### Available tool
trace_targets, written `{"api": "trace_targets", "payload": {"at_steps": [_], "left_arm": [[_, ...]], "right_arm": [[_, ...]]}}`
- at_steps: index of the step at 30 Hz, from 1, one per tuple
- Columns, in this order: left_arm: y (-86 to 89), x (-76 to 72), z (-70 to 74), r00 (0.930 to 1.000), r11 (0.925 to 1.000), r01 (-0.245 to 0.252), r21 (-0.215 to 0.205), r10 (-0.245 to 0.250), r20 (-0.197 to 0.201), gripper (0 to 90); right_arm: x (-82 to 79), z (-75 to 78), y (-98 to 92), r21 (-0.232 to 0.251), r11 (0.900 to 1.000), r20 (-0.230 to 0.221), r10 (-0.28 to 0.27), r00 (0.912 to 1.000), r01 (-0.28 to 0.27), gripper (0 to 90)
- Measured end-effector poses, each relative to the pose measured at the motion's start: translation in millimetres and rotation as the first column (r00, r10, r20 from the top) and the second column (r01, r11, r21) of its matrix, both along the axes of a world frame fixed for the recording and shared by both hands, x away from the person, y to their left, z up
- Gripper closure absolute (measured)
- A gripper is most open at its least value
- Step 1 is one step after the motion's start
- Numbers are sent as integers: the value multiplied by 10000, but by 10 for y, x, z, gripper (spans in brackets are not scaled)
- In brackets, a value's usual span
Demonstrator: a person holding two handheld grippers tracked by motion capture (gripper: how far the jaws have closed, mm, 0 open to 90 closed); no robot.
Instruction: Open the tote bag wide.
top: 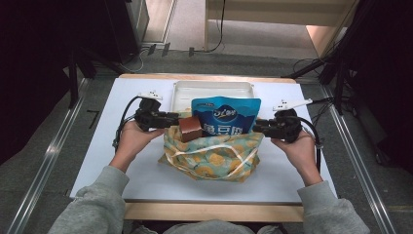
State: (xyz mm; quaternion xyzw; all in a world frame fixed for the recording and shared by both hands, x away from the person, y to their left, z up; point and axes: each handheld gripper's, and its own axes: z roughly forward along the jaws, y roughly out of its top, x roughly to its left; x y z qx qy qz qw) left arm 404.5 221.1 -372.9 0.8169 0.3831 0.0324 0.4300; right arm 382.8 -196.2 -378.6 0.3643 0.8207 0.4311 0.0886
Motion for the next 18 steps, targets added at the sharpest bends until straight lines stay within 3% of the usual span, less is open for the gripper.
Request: {"api": "trace_targets", "payload": {"at_steps": [2,5,8,10,11,14,15,16,17,18], "left_arm": [[11,27,2,10000,10000,-9,-7,9,-30,556],[-19,68,-55,9997,9995,34,299,-26,-255,514],[-38,101,-111,9987,9997,96,213,-85,-504,466],[-48,127,-143,9980,9996,101,263,-85,-630,467],[-63,146,-175,9973,9992,130,377,-103,-720,484],[-74,173,-223,9947,9991,143,405,-101,-1028,604],[-79,197,-274,9900,9992,180,365,-127,-1403,661],[-79,197,-274,9900,9992,180,365,-127,-1403,716],[-75,213,-321,9866,9992,263,290,-212,-1620,777],[-75,213,-321,9866,9992,263,290,-212,-1620,835]], "right_arm": [[11,14,-6,-14,10000,88,-59,9999,59,632],[69,29,-34,11,9994,200,-345,9992,344,561],[109,56,-96,248,9973,361,-696,9969,688,554],[146,27,-104,504,9972,-52,-548,9985,550,554],[168,-32,-70,216,9989,-261,-399,9989,405,577],[182,-96,-45,196,9993,-446,-307,9985,316,644],[200,-154,-26,347,9991,-753,-211,9969,238,746],[200,-154,-26,347,9991,-753,-211,9969,238,746],[207,-203,10,200,9994,-994,-248,9947,269,841],[207,-203,10,200,9994,-994,-248,9947,269,841]]}}
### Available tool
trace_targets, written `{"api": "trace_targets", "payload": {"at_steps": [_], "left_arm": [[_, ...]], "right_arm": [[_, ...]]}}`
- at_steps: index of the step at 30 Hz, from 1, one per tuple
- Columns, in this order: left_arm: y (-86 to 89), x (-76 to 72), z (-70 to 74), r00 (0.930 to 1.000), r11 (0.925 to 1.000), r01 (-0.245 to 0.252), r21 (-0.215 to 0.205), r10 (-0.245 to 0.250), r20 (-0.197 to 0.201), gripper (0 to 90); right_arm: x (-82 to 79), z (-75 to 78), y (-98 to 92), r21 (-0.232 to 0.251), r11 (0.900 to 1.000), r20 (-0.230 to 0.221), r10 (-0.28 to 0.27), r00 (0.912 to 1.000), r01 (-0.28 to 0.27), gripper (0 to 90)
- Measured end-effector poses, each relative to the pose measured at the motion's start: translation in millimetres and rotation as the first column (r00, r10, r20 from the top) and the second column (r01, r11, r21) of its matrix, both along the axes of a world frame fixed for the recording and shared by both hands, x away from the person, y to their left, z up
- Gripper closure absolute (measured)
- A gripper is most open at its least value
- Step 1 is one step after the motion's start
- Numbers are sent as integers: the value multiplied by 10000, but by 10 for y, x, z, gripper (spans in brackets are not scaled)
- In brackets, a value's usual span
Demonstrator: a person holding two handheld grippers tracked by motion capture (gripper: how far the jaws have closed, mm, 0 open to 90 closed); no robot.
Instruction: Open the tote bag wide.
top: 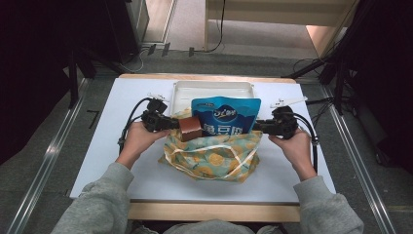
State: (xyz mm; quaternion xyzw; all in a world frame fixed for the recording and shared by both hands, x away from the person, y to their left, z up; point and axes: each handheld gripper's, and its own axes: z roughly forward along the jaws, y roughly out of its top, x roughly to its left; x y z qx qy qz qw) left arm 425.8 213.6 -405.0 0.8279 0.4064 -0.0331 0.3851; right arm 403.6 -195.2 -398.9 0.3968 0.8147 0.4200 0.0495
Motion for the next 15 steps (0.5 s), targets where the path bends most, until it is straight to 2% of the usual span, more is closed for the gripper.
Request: {"api": "trace_targets", "payload": {"at_steps": [1,3,6,8,15], "left_arm": [[-2,6,-37,9997,9999,46,-95,-48,-248,885],[-21,-1,-67,9993,9999,117,12,-117,-364,900],[-35,-10,-84,9995,9996,170,212,-164,-288,900],[-28,-9,-99,9999,9995,-5,328,10,-158,900],[-14,-48,-190,9997,9987,-126,501,137,-214,900]], "right_arm": [[15,-51,29,-149,9998,-155,124,9998,-126,891],[27,-94,52,-221,9997,-289,63,9996,-69,900],[53,-145,57,-370,9992,-160,-122,9998,117,900],[62,-164,52,-395,9990,-134,-190,9997,185,900],[61,-361,73,-763,9970,-436,-198,9989,165,900]]}}
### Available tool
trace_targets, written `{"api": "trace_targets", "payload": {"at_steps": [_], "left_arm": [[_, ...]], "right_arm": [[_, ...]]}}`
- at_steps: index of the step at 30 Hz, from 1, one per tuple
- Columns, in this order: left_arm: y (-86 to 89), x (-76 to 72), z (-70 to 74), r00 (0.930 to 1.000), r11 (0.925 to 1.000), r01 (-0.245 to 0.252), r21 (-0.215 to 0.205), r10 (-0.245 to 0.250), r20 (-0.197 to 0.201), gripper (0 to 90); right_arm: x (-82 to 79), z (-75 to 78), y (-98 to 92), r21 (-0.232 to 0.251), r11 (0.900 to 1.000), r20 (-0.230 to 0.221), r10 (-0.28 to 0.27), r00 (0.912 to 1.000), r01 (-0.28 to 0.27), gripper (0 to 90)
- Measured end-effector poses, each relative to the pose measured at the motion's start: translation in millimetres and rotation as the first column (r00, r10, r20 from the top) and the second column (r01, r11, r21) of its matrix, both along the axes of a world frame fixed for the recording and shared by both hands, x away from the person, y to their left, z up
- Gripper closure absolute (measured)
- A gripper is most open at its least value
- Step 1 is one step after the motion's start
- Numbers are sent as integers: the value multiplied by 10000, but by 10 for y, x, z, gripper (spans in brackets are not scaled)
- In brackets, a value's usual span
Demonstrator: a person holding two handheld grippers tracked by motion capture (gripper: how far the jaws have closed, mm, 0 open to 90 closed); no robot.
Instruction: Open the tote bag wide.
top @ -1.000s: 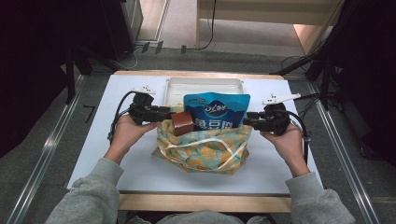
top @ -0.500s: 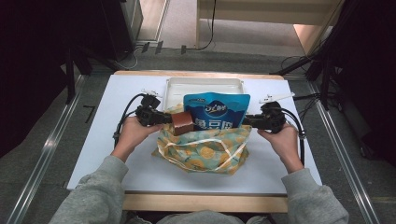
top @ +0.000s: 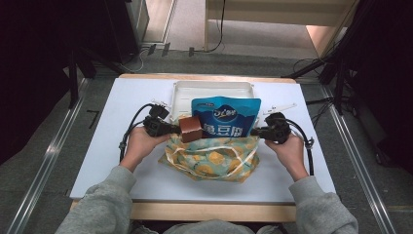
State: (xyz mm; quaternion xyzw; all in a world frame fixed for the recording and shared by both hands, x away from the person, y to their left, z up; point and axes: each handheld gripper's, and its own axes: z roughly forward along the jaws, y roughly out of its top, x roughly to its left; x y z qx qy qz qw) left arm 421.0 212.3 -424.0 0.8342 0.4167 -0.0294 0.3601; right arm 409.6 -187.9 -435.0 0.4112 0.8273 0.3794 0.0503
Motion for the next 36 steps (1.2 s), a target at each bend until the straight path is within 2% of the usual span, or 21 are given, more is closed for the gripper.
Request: {"api": "trace_targets", "payload": {"at_steps": [6,8,13,17,21,23,25,26,27,28,29,30,31,32,33,35,36], "left_arm": [[57,-54,-100,9999,10000,-37,-57,36,-159,900],[68,-81,-142,9998,10000,20,-67,-22,-204,900],[95,-119,-172,9997,9999,48,-123,-50,-222,900],[102,-157,-207,9997,9999,135,52,-133,-204,900],[98,-182,-270,9996,9996,171,243,-165,-239,900],[93,-191,-286,9995,9996,161,227,-155,-258,900],[97,-200,-305,9997,9998,119,179,-115,-236,900],[115,-205,-291,9991,10000,37,-8,-38,-412,900],[115,-205,-291,9991,10000,37,-8,-38,-412,894],[148,-218,-231,9996,9998,-20,-217,14,-278,869],[148,-218,-231,9996,9998,-20,-217,14,-278,829],[170,-227,-194,9999,9995,-98,-292,95,-110,772],[195,-235,-153,9998,9988,-198,-444,196,-49,772],[247,-246,-76,9996,9966,-284,-769,288,47,710],[247,-246,-76,9996,9966,-284,-769,288,47,669],[275,-259,8,9994,9942,-305,-1027,317,102,638],[284,-277,96,9992,9941,-247,-1053,280,298,593]], "right_arm": [[-41,-73,7,-104,9999,-102,117,9999,-118,900],[-58,-121,22,-273,9994,-188,186,9997,-191,900],[-89,-175,30,-369,9989,-216,289,9993,-297,900],[-114,-224,9,-350,9986,-245,382,9990,-390,900],[-150,-277,24,-549,9968,-207,568,9982,-579,900],[-161,-297,26,-624,9965,-255,548,9982,-563,900],[-155,-309,8,-478,9976,-343,476,9983,-492,899],[-154,-295,-13,-346,9985,-417,404,9983,-419,825],[-160,-276,-21,-315,9990,-357,313,9989,-324,786],[-168,-251,-39,-202,9994,-311,283,9991,-290,769],[-168,-251,-39,-202,9994,-311,283,9991,-290,769],[-189,-182,-91,99,9998,-191,147,9997,-145,699],[-189,-182,-91,99,9998,-191,147,9997,-145,699],[-220,-102,-152,357,9994,-26,-45,10000,46,670],[-233,-65,-181,444,9990,83,-90,9999,86,650],[-248,-27,-204,517,9986,169,-120,9998,111,638],[-278,48,-237,612,9980,325,-189,9993,169,625]]}}
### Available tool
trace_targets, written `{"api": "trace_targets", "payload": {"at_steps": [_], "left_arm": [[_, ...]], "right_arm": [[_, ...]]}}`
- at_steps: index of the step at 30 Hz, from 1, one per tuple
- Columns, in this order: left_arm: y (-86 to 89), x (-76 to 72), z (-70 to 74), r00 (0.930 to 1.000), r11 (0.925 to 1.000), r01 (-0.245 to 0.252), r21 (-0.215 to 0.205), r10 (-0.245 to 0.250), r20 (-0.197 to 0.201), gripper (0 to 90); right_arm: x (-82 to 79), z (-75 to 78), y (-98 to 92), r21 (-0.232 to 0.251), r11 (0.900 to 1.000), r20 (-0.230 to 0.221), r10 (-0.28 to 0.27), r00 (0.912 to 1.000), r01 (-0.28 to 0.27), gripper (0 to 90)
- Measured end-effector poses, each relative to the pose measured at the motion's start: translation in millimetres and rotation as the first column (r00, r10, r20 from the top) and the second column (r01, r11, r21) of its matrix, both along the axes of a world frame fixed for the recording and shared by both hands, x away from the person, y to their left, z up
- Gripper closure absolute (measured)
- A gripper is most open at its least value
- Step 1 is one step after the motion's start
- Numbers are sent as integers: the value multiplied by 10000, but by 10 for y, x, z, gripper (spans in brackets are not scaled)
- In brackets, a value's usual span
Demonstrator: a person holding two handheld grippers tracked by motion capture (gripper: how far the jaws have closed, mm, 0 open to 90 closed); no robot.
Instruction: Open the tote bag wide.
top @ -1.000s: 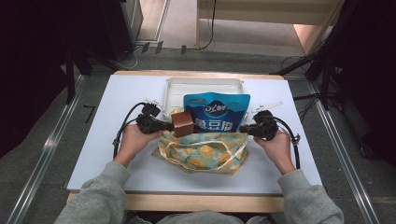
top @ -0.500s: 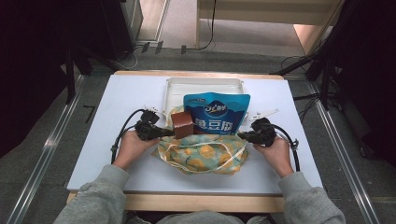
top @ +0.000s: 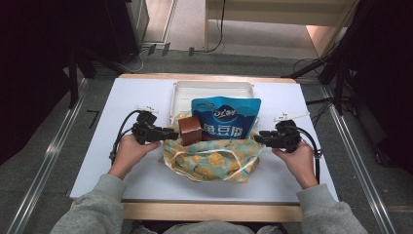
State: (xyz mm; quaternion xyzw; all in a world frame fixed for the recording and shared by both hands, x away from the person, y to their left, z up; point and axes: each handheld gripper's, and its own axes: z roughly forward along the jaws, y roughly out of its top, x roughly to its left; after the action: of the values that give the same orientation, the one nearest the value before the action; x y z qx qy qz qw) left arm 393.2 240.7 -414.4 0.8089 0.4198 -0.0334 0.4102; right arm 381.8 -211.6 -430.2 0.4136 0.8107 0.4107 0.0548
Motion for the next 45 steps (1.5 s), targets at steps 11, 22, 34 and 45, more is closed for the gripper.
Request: {"api": "trace_targets", "payload": {"at_steps": [11,22,34,45], "left_arm": [[-8,-86,327,9983,9989,407,-213,-398,419,382],[-69,-111,499,9957,9978,664,28,-664,652,450],[-84,-146,737,9909,9922,1156,-474,-1118,755,790],[-107,-484,747,9824,9854,1689,-215,-1666,841,850]], "right_arm": [[-118,325,-101,771,9970,472,3,9989,-39,473],[-327,608,16,852,9936,898,660,9938,-736,823],[-365,660,159,567,9913,756,1146,9905,-1190,900],[-422,761,259,673,9812,1214,1721,9776,-1810,887]]}}
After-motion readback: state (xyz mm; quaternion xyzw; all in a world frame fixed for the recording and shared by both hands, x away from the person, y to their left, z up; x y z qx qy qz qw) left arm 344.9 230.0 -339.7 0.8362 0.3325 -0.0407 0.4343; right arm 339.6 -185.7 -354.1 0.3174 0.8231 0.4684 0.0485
